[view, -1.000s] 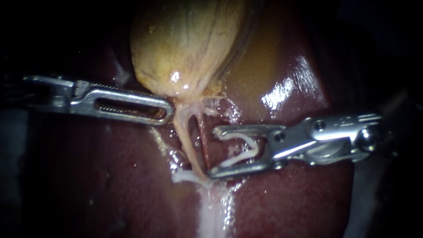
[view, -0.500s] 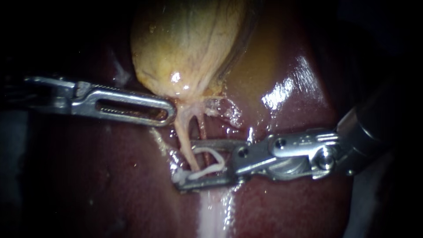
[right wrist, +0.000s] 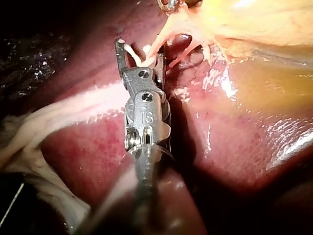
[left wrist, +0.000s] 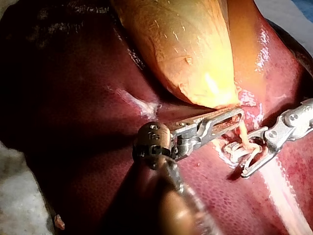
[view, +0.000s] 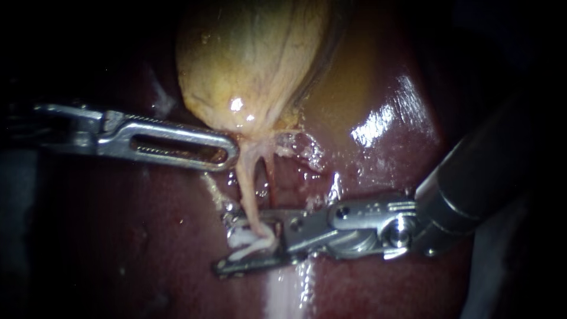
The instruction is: Clipping second clip left tube
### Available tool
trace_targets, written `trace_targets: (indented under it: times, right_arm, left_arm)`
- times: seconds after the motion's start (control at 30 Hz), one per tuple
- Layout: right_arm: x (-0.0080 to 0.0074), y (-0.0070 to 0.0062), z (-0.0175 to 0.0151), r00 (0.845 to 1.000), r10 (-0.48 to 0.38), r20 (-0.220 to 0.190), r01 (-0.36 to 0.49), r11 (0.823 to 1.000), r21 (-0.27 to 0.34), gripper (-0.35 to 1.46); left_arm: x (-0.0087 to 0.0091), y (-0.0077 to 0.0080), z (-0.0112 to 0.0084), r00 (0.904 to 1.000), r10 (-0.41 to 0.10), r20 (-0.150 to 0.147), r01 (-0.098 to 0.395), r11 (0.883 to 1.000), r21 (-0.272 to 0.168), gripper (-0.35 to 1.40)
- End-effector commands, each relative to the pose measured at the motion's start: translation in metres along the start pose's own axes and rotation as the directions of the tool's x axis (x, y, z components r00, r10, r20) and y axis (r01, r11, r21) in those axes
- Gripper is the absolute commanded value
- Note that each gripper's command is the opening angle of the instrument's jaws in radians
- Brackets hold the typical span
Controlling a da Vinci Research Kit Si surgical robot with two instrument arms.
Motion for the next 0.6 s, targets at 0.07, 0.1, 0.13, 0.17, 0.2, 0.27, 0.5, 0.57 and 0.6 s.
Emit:
trace_targets:
  times: [0.07,0.1,0.13,0.17,0.2,0.27,0.5,0.57,0.6]
  right_arm:
    - [0.0003,0.0002,-0.0006,1.000,0.020,-0.001,-0.020,1.000,0.002,0.28]
    - [0.0003,0.0003,-0.0008,1.000,0.026,-0.001,-0.026,1.000,0.003,0.20]
    - [0.0003,0.0003,-0.0011,0.999,0.032,-0.001,-0.032,0.999,0.004,0.08]
    - [0.0004,0.0005,-0.0013,0.999,0.039,-0.002,-0.039,0.999,0.005,-0.06]
    - [0.0004,0.0006,-0.0014,0.999,0.040,-0.002,-0.040,0.999,0.005,-0.10]
    - [0.0004,0.0009,-0.0016,0.999,0.046,-0.002,-0.046,0.999,0.006,-0.18]
    - [0.0002,0.0012,-0.0020,0.996,0.082,0.019,-0.082,0.997,-0.001,-0.35]
    - [0.0002,0.0012,-0.0020,0.995,0.094,0.021,-0.094,0.996,-0.002,-0.35]
    - [0.0002,0.0012,-0.0020,0.995,0.100,0.021,-0.100,0.995,-0.002,-0.35]
  left_arm:
    - [0.0000,0.0000,0.0000,1.0000,0.000,-0.001,0.000,1.000,0.000,-0.35]
    - [0.0000,0.0000,0.0000,1.0000,0.000,-0.001,0.000,1.000,0.000,-0.35]
    - [0.0000,0.0000,0.0000,1.0000,0.000,-0.001,0.000,1.000,0.000,-0.35]
    - [0.0000,0.0000,0.0000,1.0000,0.000,-0.001,0.000,1.000,0.000,-0.35]
    - [0.0000,0.0000,0.0000,1.0000,0.000,-0.001,0.000,1.000,0.000,-0.35]
    - [0.0000,0.0000,0.0000,1.0000,0.000,-0.001,0.000,1.000,0.001,-0.35]
    - [0.0000,0.0000,0.0001,1.0000,0.000,-0.001,0.000,1.000,0.001,-0.35]
    - [0.0000,-0.0001,0.0001,1.0000,0.000,-0.001,0.000,1.000,0.000,-0.35]
    - [0.0001,-0.0001,0.0001,1.0000,0.000,0.000,0.000,1.000,0.000,-0.35]
